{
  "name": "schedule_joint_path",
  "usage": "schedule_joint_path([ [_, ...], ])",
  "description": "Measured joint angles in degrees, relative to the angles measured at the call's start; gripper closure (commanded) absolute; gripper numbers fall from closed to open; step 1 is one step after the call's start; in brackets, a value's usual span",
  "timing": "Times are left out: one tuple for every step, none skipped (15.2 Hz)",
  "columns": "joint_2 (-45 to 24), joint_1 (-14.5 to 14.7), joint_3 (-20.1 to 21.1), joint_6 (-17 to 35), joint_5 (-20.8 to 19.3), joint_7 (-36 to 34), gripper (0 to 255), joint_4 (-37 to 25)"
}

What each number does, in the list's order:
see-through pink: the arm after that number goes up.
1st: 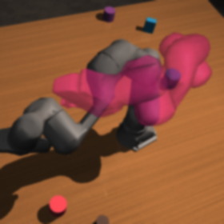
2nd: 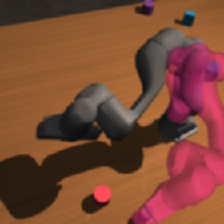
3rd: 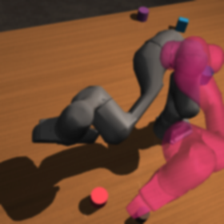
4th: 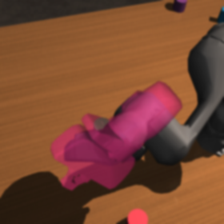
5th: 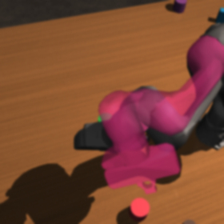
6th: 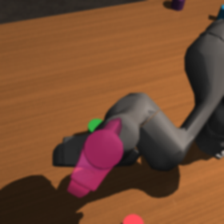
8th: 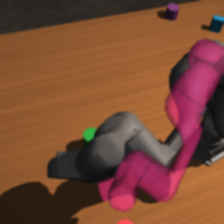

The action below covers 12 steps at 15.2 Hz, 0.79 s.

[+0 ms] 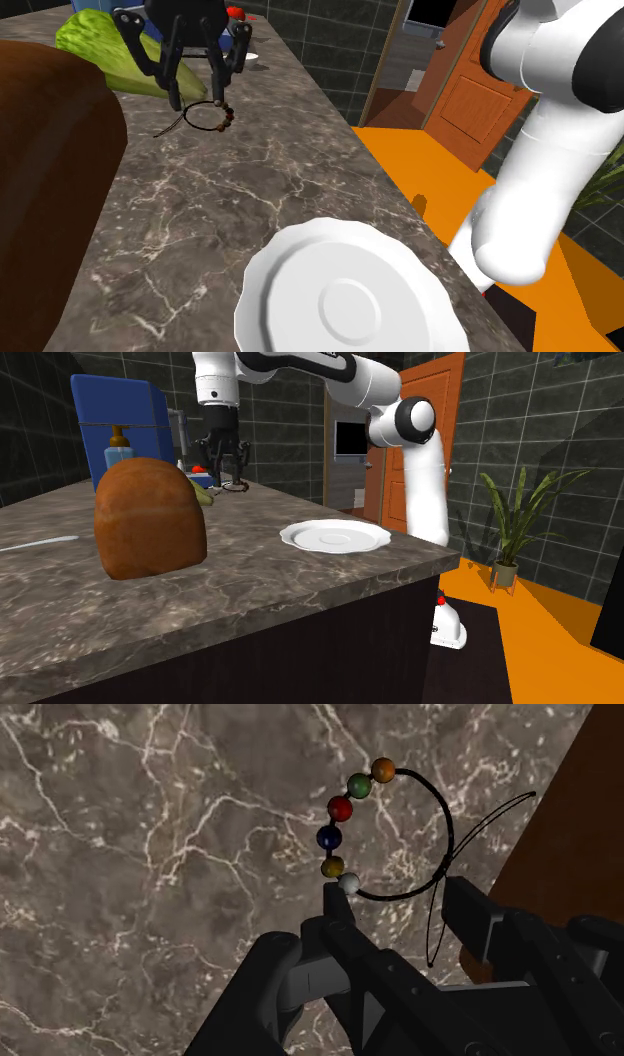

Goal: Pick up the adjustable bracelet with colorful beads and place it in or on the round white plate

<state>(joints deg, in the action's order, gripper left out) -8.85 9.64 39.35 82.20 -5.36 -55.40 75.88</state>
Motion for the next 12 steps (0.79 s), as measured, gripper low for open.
schedule_joint_path([
  [2.2,-0.5,0.2,0.8,1.4,-0.1,255,2.5],
  [5.3,-1.1,0.2,1.6,3.3,0.2,255,5.7],
  [8.3,-1.6,0.1,2.2,5.2,0.4,255,8.7],
  [9.9,-1.6,0.1,2.4,6.3,0.4,255,10.1],
  [12.5,-1.8,-0.2,3.2,8.0,0.8,255,12.9],
  [14.1,-1.6,-0.1,2.8,9.0,0.5,255,13.8],
  [16.0,-1.4,-0.2,2.8,10.2,0.4,255,15.2],
  [18.0,-1.2,-0.3,3.0,11.4,0.4,255,17.1],
  [20.1,-0.9,-0.5,2.8,12.7,0.3,255,18.5],
  [22.2,-0.4,-0.6,2.6,14.0,0.1,255,20.0],
  [24.8,0.0,-1.3,2.6,15.4,0.4,255,22.1],
  [26.7,0.5,-1.4,2.7,16.6,0.3,255,23.7],
])
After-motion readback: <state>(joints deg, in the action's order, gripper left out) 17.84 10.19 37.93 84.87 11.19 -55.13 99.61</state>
